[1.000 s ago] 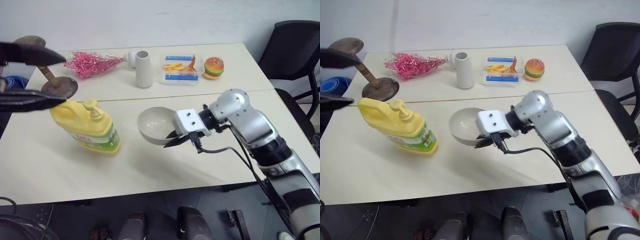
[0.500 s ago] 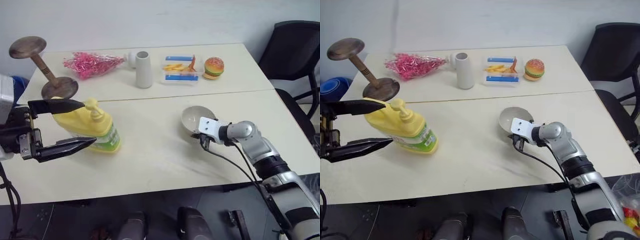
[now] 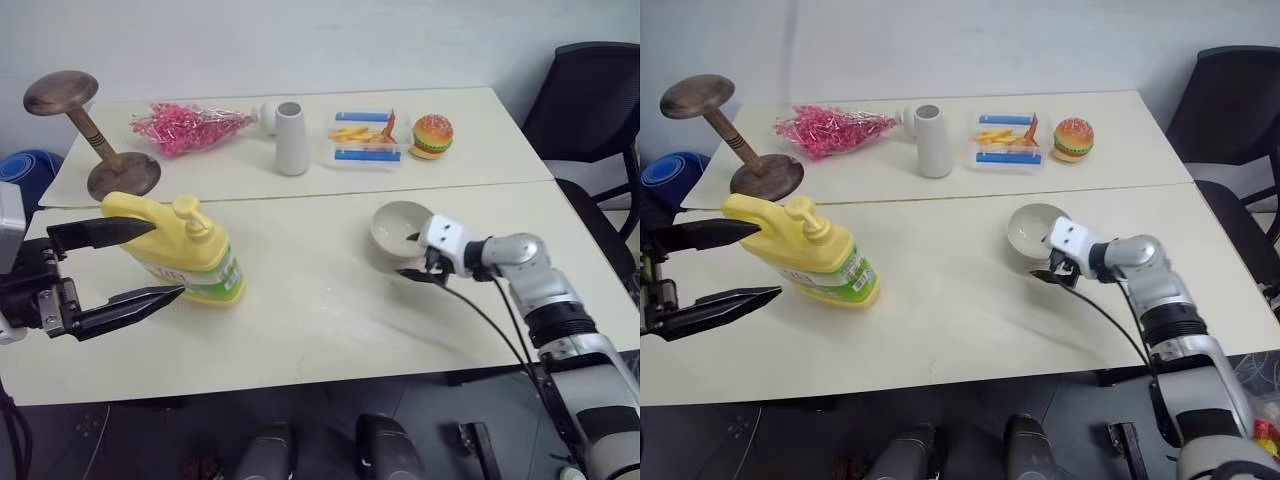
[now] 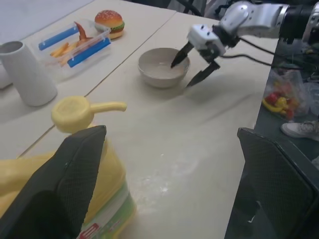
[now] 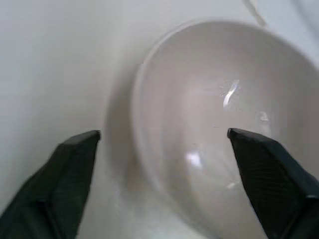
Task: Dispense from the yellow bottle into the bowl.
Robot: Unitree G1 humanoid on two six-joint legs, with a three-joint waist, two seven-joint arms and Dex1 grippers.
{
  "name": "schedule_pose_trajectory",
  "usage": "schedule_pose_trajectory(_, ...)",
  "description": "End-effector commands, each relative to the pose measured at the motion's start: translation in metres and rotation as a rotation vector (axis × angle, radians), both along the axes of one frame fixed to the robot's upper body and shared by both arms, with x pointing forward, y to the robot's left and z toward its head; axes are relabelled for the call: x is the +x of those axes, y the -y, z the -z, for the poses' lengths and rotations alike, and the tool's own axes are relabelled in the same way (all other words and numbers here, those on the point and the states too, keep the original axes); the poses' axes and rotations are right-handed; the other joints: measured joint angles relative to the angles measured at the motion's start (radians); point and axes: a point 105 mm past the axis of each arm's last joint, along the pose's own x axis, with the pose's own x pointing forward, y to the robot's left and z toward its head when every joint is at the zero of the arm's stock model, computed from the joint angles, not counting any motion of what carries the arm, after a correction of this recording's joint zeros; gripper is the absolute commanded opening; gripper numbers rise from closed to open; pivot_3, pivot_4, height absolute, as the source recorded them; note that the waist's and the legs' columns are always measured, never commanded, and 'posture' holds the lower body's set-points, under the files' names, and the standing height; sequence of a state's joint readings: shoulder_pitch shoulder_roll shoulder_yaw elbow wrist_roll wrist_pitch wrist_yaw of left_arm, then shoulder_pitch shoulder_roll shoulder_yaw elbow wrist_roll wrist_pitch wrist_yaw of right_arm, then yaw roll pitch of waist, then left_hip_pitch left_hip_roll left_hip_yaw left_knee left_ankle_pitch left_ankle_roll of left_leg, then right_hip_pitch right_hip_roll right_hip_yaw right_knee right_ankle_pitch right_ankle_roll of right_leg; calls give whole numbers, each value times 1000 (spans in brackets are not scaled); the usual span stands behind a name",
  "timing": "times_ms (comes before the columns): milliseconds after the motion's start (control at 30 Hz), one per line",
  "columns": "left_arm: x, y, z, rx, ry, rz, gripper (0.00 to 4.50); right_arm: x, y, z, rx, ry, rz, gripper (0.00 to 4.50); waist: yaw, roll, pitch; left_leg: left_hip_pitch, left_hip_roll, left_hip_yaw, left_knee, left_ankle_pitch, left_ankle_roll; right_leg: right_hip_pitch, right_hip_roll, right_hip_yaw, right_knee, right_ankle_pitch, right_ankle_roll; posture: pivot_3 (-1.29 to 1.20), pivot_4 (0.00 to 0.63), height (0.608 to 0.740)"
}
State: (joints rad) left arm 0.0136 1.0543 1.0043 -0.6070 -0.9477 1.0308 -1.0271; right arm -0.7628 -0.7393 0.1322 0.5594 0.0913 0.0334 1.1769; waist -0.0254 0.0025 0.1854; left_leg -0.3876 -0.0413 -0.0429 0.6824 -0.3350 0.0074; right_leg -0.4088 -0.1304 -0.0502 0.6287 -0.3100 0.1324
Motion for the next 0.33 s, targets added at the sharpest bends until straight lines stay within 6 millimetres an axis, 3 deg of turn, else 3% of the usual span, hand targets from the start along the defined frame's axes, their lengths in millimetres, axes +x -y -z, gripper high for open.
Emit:
schedule_pose_trajectory(33,-6,-18,-14,3,59,-59,4500,-22,25,-52,80,-18,-49,4460,3,1,0,0,0,0,0,0,0,0,0,0,0,0,0,0,150,740)
schedule_pose_trajectory(200,-24,-42,-14,-8,5,-114,4500,-65,56,-71,82,-195,-106,4460,0,1,0,0,1,0,-2,-1,1,1,0,-1,-2,0,0,0,150,740)
schedule_pose_trajectory(333,-31,-51,-9,-23,-24,-144,4500,-72,58,-86,155,-212,-102,4460,-4,3,1,1,1,3,-2,-1,1,1,-2,0,-3,0,0,0,150,740)
